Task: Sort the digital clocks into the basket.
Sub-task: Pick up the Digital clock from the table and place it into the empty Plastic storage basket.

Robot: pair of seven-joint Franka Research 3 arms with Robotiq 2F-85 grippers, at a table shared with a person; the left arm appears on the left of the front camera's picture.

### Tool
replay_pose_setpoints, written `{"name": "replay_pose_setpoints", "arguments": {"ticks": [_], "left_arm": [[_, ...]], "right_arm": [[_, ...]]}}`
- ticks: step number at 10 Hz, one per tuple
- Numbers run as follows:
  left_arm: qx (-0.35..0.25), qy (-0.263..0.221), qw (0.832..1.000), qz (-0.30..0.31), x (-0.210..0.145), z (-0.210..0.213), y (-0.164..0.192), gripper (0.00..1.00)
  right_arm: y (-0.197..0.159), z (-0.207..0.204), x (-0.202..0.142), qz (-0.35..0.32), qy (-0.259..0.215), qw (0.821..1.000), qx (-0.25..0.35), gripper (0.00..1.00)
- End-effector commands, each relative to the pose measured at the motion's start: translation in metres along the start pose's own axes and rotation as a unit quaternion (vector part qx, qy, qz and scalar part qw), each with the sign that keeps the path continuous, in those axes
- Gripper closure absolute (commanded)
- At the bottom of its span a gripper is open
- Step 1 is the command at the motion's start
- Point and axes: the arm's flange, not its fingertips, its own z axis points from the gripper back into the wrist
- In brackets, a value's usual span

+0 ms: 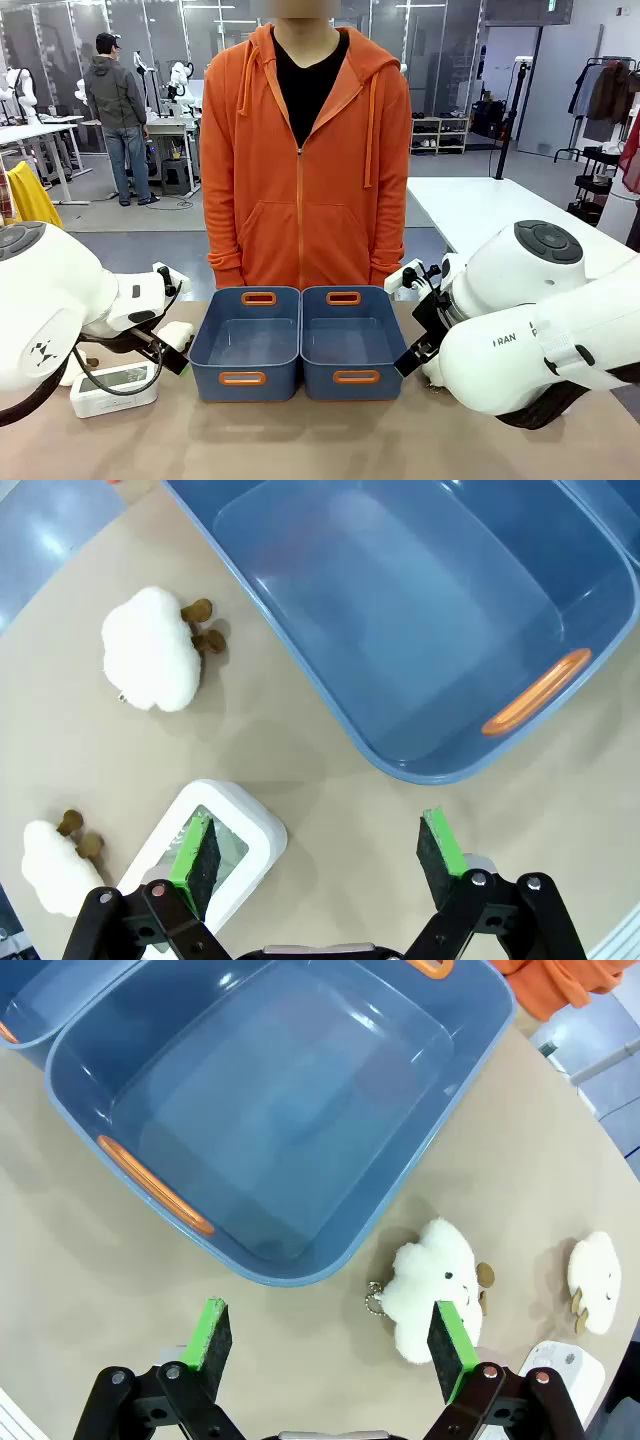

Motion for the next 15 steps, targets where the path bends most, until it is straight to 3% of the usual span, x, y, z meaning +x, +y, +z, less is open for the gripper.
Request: {"name": "replay_pose_setpoints", "arguments": {"ticks": [1,10,12,15], "left_arm": [[0.0,0.0,1.0,0.0,0.0,0.0,0.0,0.0],[0.0,0.0,1.0,-0.001,0.0,0.0,0.0,0.0],[-0.03,0.001,0.998,-0.054,0.019,0.043,0.015,0.0],[-0.097,-0.028,0.991,-0.082,0.024,0.13,0.078,0.0]], "right_arm": [[0.0,0.0,0.0,0.0,0.0,1.0,0.0,0.0],[0.0,0.0,0.0,0.001,0.0,1.0,0.0,0.0],[-0.033,0.049,0.018,0.038,-0.067,0.997,-0.013,0.0],[-0.107,0.124,0.01,0.039,-0.096,0.994,0.023,0.0]]}}
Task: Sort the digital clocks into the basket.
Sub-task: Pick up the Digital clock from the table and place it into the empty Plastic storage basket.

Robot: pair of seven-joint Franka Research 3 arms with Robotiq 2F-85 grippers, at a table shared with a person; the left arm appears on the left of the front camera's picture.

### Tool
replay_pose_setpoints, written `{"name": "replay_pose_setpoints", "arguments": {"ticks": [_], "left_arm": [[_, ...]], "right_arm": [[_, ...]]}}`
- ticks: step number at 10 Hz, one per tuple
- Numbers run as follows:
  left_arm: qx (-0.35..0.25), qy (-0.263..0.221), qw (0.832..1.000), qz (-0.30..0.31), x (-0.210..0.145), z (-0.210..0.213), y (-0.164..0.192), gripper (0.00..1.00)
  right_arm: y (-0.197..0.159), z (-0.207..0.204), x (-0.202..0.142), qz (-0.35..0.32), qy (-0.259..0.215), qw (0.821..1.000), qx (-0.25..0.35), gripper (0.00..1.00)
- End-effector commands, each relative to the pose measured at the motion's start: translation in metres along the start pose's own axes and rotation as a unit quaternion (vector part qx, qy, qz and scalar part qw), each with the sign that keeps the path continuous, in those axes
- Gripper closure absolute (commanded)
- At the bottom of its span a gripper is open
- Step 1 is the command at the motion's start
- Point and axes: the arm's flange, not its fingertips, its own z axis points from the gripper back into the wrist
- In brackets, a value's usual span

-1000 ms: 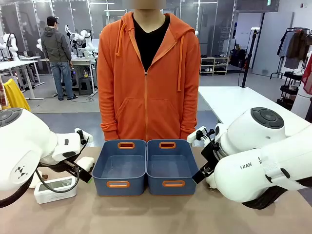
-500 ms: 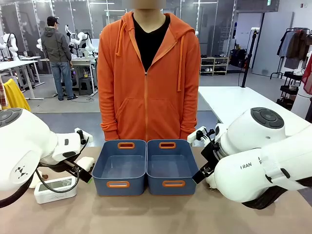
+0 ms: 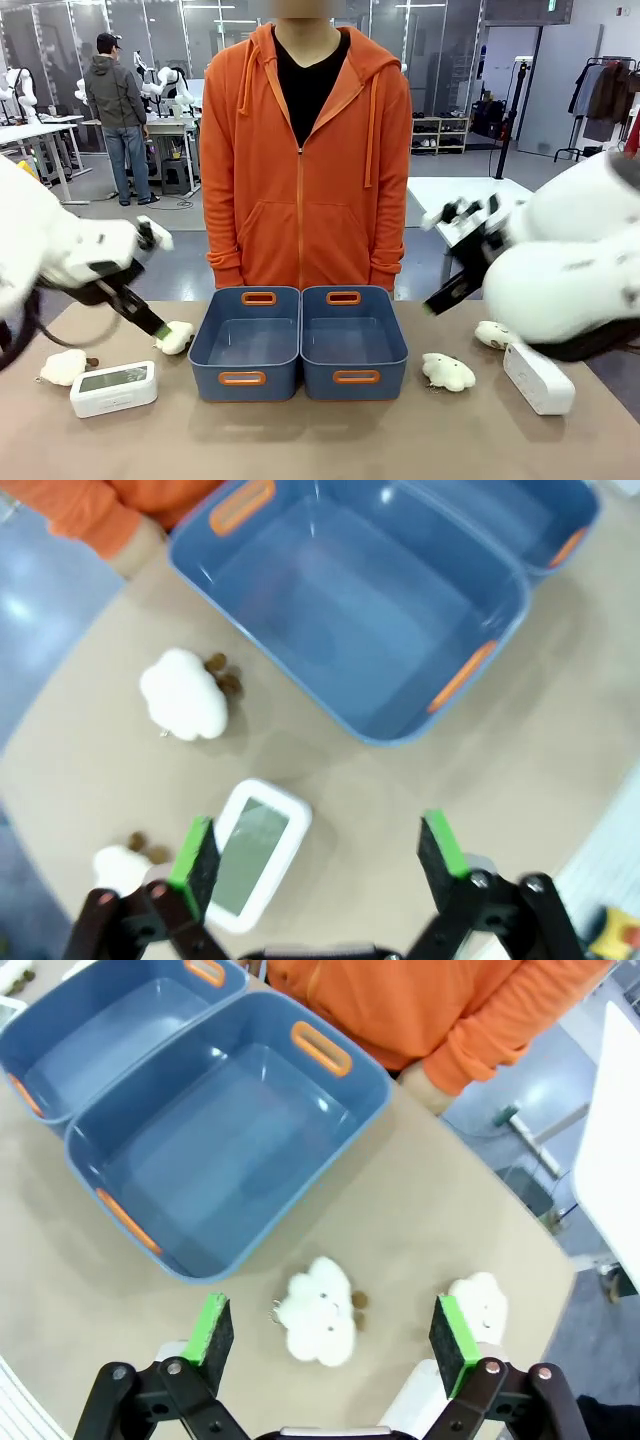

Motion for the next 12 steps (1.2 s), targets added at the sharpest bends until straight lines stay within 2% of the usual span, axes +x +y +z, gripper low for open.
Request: {"name": "replay_pose_setpoints", "arguments": {"ticks": [1,2,4,6,8,9,12], "left_arm": [[-0.048,-0.021,0.999,-0.006,-0.014,0.058,0.04,0.0],[-0.052,-0.042,0.998,-0.01,-0.027,0.082,0.051,0.0],[-0.038,-0.106,0.993,0.037,-0.066,0.116,0.068,0.0],[-0.044,-0.14,0.987,0.073,-0.105,0.133,0.078,0.0],[-0.038,-0.142,0.984,0.097,-0.111,0.129,0.082,0.0],[-0.031,-0.133,0.987,0.085,-0.106,0.139,0.084,0.0],[-0.031,-0.133,0.987,0.085,-0.106,0.139,0.084,0.0]], "right_arm": [[-0.043,0.049,-0.013,0.027,-0.008,0.999,0.043,0.0],[-0.06,0.076,-0.028,0.037,-0.01,0.998,0.058,0.0],[-0.085,0.113,-0.075,0.046,0.039,0.995,0.079,0.0],[-0.099,0.131,-0.105,0.011,-0.015,0.993,0.118,0.0],[-0.098,0.119,-0.113,-0.016,-0.053,0.993,0.102,0.0],[-0.102,0.136,-0.108,0.006,-0.005,0.994,0.107,0.0],[-0.102,0.136,-0.108,0.006,-0.005,0.994,0.107,0.0]]}}
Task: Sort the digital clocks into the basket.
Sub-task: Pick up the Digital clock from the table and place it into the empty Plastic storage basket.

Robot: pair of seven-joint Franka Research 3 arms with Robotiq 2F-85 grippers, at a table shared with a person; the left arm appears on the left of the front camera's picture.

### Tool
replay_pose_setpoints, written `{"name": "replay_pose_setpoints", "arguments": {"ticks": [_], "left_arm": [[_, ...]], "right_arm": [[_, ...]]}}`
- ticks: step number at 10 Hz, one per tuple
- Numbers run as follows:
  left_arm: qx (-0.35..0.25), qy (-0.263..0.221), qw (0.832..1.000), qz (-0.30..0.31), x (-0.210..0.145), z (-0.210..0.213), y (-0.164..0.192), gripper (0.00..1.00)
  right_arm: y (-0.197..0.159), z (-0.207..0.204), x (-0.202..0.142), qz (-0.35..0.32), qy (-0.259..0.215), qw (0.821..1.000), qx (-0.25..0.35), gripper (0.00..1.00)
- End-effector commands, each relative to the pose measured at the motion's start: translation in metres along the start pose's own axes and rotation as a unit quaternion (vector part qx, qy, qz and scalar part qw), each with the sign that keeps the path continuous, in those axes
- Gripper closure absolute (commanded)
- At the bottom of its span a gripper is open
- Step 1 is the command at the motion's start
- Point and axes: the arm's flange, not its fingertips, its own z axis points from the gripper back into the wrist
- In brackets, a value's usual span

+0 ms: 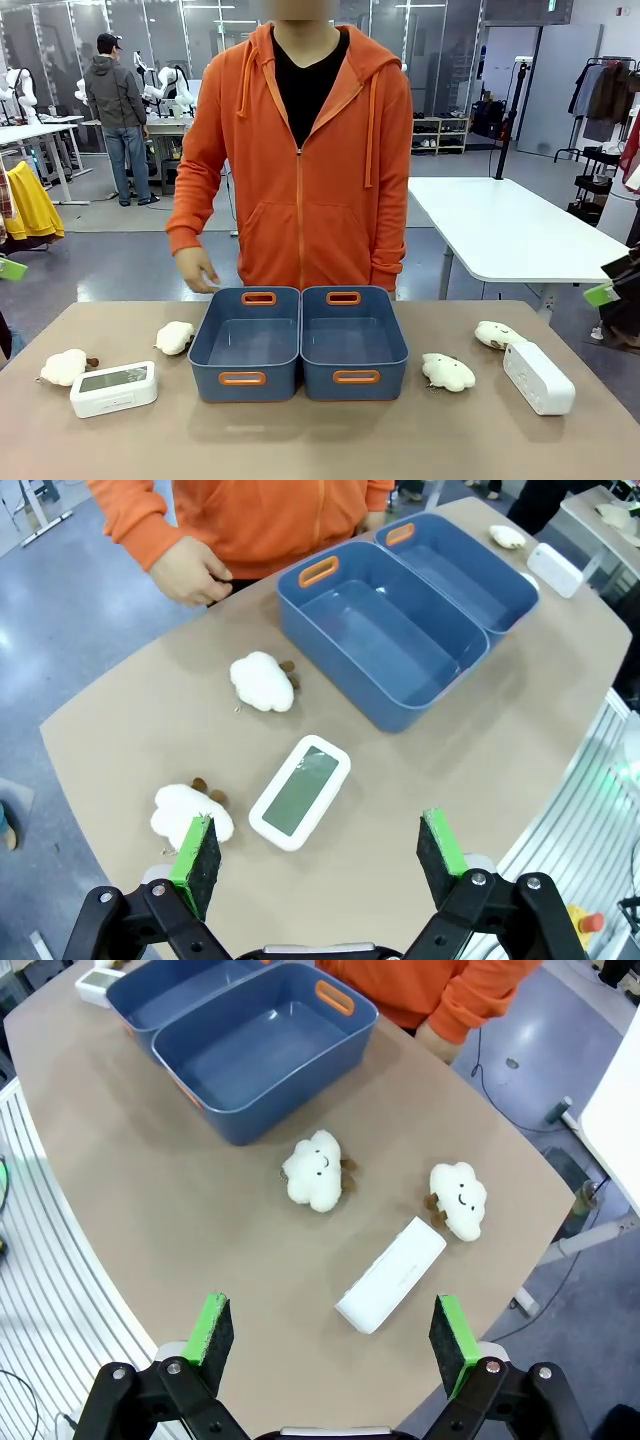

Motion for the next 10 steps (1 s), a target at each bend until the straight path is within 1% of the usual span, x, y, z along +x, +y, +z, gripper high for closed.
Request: {"name": "replay_pose_setpoints", "arguments": {"ticks": [1,10], "left_arm": [[-0.002,0.0,1.0,-0.003,0.0013,-0.0006,0.0009,0.0],[-0.002,0.0,1.0,-0.003,0.0013,-0.0006,0.0009,0.0]], "right_arm": [[-0.0008,0.0008,-0.0026,0.01,0.003,1.0,0.003,0.0],[-0.0008,0.0008,-0.0026,0.01,0.003,1.0,0.003,0.0]]}}
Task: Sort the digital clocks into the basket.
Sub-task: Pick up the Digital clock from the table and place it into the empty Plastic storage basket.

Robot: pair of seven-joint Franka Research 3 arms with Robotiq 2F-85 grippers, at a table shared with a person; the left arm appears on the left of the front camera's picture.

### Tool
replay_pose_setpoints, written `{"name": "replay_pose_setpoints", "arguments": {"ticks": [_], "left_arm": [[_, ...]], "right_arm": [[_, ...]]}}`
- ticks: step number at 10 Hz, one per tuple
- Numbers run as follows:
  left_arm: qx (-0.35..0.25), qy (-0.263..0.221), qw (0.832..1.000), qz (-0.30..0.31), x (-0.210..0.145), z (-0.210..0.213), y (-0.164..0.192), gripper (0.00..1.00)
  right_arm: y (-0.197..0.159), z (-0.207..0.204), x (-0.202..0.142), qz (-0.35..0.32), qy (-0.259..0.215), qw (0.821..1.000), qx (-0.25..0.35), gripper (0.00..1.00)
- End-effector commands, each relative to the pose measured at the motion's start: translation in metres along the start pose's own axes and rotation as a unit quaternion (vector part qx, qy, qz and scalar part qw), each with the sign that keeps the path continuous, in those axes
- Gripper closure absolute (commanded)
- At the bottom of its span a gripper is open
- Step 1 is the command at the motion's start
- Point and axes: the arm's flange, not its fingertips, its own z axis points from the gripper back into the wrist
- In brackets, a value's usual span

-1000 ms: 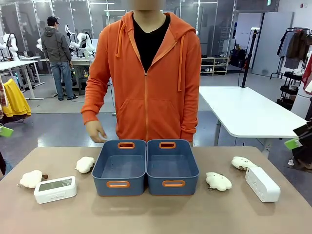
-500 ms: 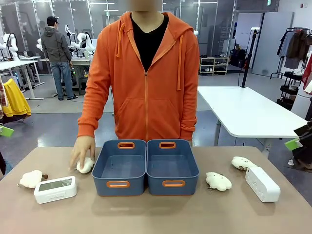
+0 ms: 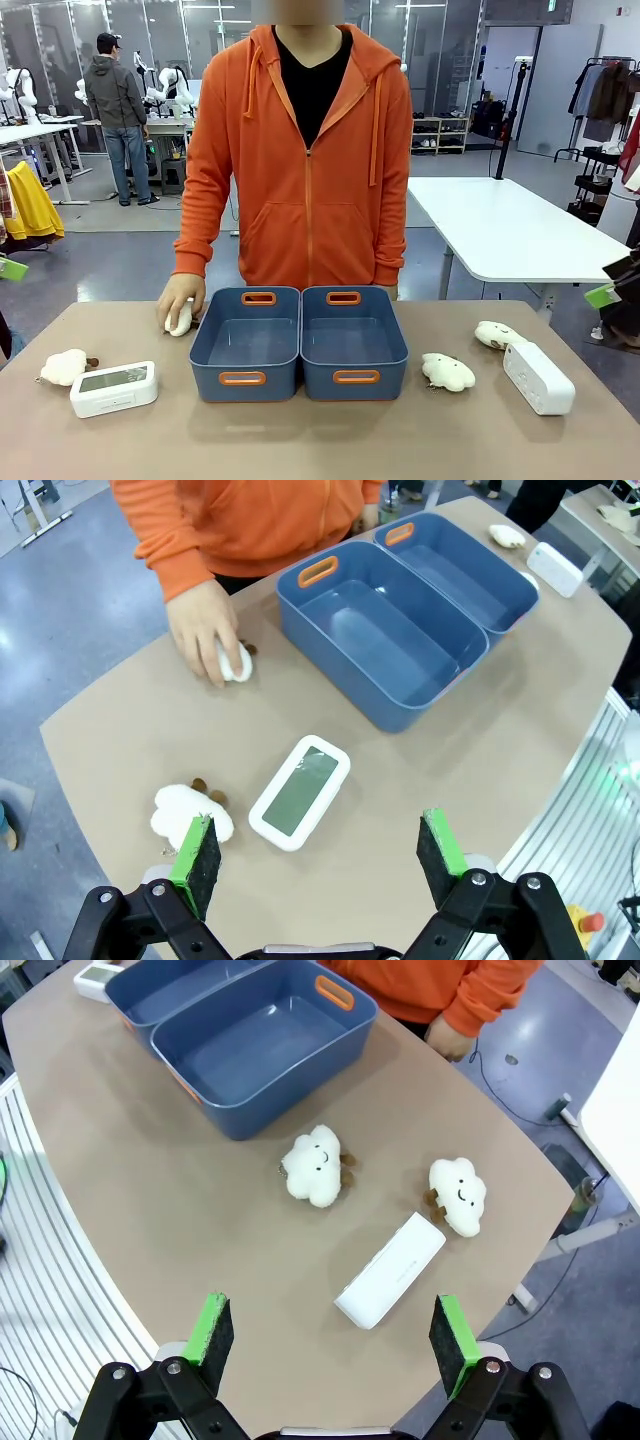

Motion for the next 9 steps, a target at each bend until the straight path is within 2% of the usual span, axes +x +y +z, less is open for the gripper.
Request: {"name": "replay_pose_setpoints", "arguments": {"ticks": [1,8,9], "left_arm": [[-0.002,0.0,1.0,-0.003,0.001,-0.0004,0.0014,0.0],[-0.002,0.0,1.0,-0.003,0.001,-0.0004,0.0014,0.0],[-0.002,0.0,1.0,-0.003,0.001,-0.0004,0.0014,0.0]], "right_arm": [[-0.001,0.0001,-0.0016,0.009,-0.001,1.0,0.004,0.0],[-0.0001,0.0001,-0.0002,0.001,0.0,1.0,0.0,0.0],[-0.0016,-0.002,0.0016,-0.012,0.015,1.0,-0.014,0.0]]}}
